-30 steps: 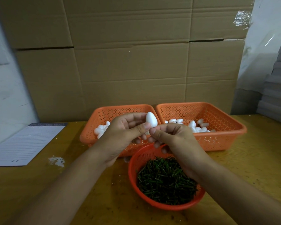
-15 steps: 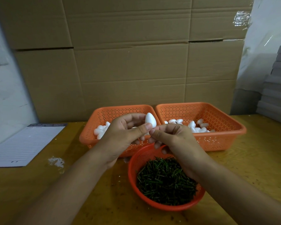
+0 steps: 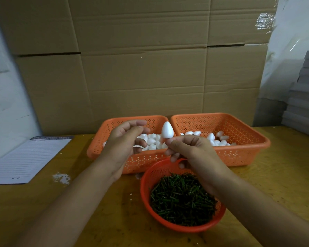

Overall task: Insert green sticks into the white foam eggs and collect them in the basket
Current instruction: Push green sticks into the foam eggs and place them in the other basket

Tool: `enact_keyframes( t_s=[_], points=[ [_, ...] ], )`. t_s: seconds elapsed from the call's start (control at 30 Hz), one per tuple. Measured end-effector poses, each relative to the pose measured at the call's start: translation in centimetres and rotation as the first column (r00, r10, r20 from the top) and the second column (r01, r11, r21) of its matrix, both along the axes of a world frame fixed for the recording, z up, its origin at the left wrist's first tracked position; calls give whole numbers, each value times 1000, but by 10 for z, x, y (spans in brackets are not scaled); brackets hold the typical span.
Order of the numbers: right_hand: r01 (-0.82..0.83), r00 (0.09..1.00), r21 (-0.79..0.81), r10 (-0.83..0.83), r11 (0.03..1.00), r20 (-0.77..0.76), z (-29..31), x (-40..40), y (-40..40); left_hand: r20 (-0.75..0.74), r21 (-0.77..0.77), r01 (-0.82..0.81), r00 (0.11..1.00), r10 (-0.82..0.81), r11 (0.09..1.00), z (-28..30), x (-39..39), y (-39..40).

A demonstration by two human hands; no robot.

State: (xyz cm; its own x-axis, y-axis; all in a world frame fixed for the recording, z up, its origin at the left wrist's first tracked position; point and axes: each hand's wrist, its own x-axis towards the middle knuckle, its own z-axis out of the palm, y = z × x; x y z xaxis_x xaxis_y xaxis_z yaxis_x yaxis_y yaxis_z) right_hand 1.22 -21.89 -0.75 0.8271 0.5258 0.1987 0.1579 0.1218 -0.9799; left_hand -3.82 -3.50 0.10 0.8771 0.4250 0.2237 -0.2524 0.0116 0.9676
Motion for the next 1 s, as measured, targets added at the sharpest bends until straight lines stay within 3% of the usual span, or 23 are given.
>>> enact_keyframes(
  t_s=[0.13,0.23,0.37,0.53,0.67,0.73,0.83,0.93,1.0],
  points=[
    [-5,1000,-36,6,999,14,2,3,-1,9,-6,-43,999,43,999,0,3,5],
    [8,999,-183,1,983,45,5,10,-6,7,17,-95,995,95,995,0,4,10],
    [124,992,-291,-122,949,27,12,29,-20,9,46,-128,992,128,991,0,4,18],
    [331,927,-181,-355,926,-120,13,57,-39,-5,133,-185,982,187,974,-1,6,26],
    [369,910,-82,-378,926,-168,9,60,-39,-30,143,-203,977,210,969,-2,7,29],
    [306,943,-93,-315,948,-110,10,55,-36,-34,147,-204,977,211,968,-3,8,31],
    [87,996,-275,-81,958,34,12,43,-30,-34,167,-205,976,213,964,-2,8,34],
    [-102,956,-553,235,827,175,10,32,-27,-42,205,-196,977,209,959,-1,9,39],
    [-115,855,-732,442,672,271,8,26,-24,-68,238,-186,976,208,953,1,12,45]
  ],
)
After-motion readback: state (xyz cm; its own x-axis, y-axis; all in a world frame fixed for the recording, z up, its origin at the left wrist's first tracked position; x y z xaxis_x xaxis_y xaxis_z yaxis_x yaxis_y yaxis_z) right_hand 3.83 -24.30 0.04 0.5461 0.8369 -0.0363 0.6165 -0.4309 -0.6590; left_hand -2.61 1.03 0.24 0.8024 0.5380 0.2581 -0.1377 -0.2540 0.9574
